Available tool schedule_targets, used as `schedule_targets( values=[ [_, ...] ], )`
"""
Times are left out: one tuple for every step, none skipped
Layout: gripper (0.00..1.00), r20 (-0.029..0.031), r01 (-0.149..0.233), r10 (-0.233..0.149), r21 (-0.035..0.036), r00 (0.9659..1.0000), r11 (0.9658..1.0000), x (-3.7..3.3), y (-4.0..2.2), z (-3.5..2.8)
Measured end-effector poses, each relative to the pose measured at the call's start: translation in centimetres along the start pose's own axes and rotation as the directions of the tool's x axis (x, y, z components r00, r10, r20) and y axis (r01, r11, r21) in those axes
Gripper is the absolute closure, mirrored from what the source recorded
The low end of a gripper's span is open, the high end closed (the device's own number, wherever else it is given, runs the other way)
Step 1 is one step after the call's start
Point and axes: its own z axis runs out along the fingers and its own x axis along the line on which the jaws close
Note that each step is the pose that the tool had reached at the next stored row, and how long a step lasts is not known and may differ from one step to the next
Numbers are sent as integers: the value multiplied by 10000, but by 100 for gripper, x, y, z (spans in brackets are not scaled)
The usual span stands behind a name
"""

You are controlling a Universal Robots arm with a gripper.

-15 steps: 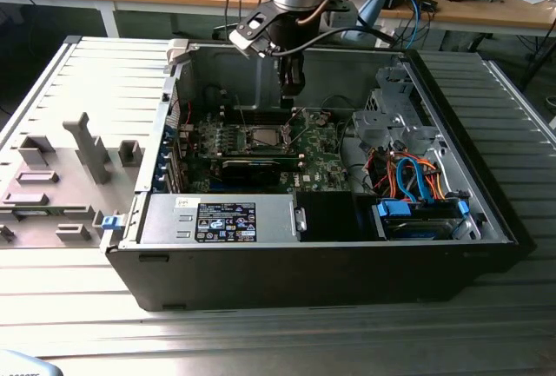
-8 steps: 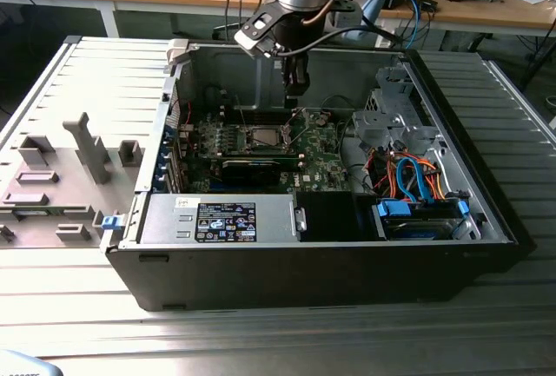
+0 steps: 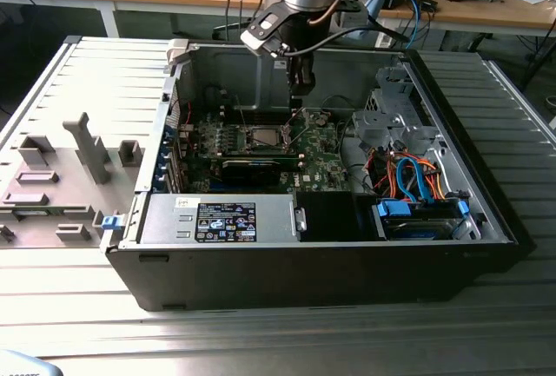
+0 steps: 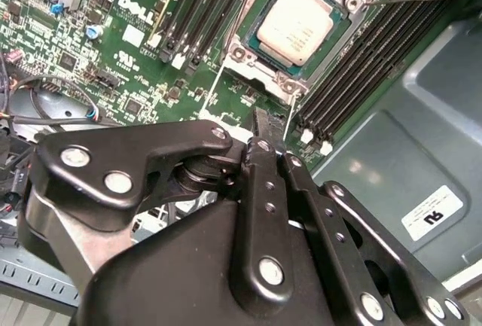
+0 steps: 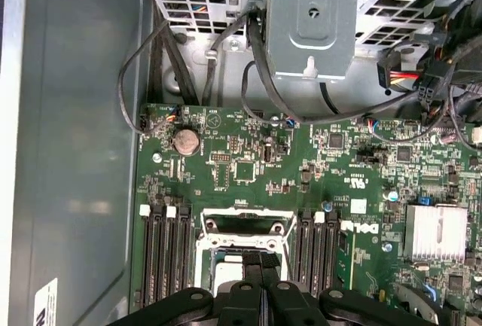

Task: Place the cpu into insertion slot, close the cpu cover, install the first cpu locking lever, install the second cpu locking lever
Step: 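Close the cpu cover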

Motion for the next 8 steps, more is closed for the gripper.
schedule_targets(
  values=[
    [89, -1, 0, 0, 0, 10000, 10000, 1, 14, 3],
    [89, 0, 0, 0, 0, 10000, 10000, 2, 27, 4],
    [89, 0, -1, 1, 0, 10000, 10000, 3, 35, 6],
    [89, 0, -1, 1, 0, 10000, 10000, 3, 44, 7],
    [89, 1, 0, 0, 1, 10000, 10000, 3, 56, 8],
    [89, 1, -1, 1, 2, 10000, 10000, 4, 69, 10],
    [89, 0, 0, 0, 3, 10000, 10000, 4, 91, 13],
    [89, 2, 0, 0, 4, 10000, 10000, 4, 101, 13]
  ],
)
